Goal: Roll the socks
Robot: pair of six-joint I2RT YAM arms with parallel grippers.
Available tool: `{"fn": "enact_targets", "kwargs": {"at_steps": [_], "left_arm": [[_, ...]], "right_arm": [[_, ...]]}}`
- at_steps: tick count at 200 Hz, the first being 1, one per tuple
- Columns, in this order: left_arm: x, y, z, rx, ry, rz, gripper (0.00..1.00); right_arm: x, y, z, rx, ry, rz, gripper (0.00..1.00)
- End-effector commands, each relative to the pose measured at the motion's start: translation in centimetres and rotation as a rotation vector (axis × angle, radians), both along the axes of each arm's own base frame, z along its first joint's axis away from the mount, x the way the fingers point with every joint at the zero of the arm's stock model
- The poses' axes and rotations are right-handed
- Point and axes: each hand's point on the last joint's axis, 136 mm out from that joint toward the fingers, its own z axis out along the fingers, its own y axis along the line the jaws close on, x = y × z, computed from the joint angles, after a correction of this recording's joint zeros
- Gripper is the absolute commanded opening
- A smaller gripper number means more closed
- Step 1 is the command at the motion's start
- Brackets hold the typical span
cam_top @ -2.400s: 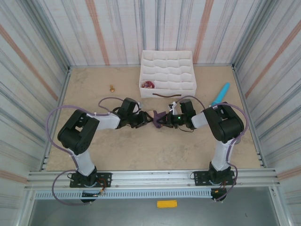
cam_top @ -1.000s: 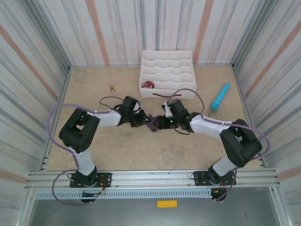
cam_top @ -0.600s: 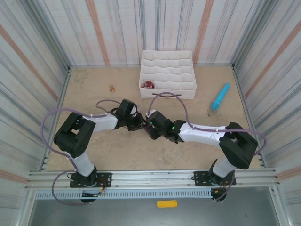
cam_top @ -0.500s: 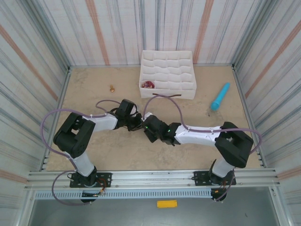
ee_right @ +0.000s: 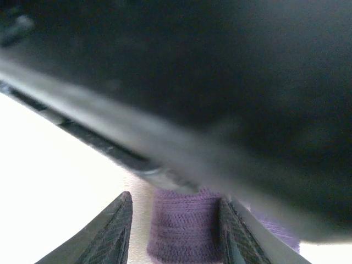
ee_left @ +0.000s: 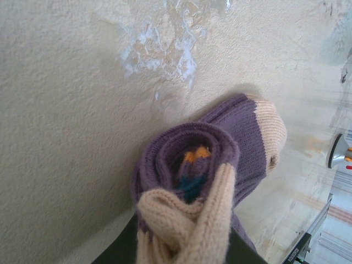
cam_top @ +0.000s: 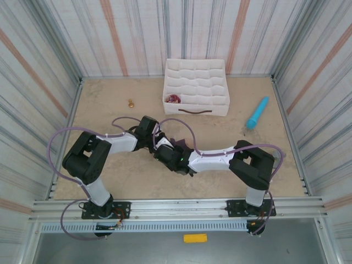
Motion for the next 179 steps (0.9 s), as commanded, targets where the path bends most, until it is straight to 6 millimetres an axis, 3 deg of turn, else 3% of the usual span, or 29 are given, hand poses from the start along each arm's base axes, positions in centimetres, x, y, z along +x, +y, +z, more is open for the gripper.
{"fn": "enact_targets", "kwargs": {"at_steps": [1, 39, 86, 137, 179], "left_arm": [[-1.5, 1.9, -1.8, 0.067, 0.084, 0.015, 0.09], [-1.4, 2.0, -1.7, 0.062, 0.084, 0.014, 0.09], [-1.4, 2.3, -1.4, 0.061, 0.077, 0.022, 0.13], [-1.0, 2.1, -0.9, 0.049, 0.061, 0.018, 0.33], [-0.9, 2.2, 0.2, 0.05, 0.025, 0.002, 0.5]], "right_arm": [[-0.3, -1.7, -0.9, -0.057, 0.013, -0.04, 0.44], [-0.4, -2.4, -1.0, -0.058, 0.016, -0.05, 0.42], [-0.2, -3.5, -2.4, -0.047, 0.082, -0.086, 0.24], [-0.7, -4.5, -4.6, 0.011, 0.22, -0.109, 0.0], [-1.0, -5.3, -5.8, 0.145, 0.358, -0.144, 0.0]]}}
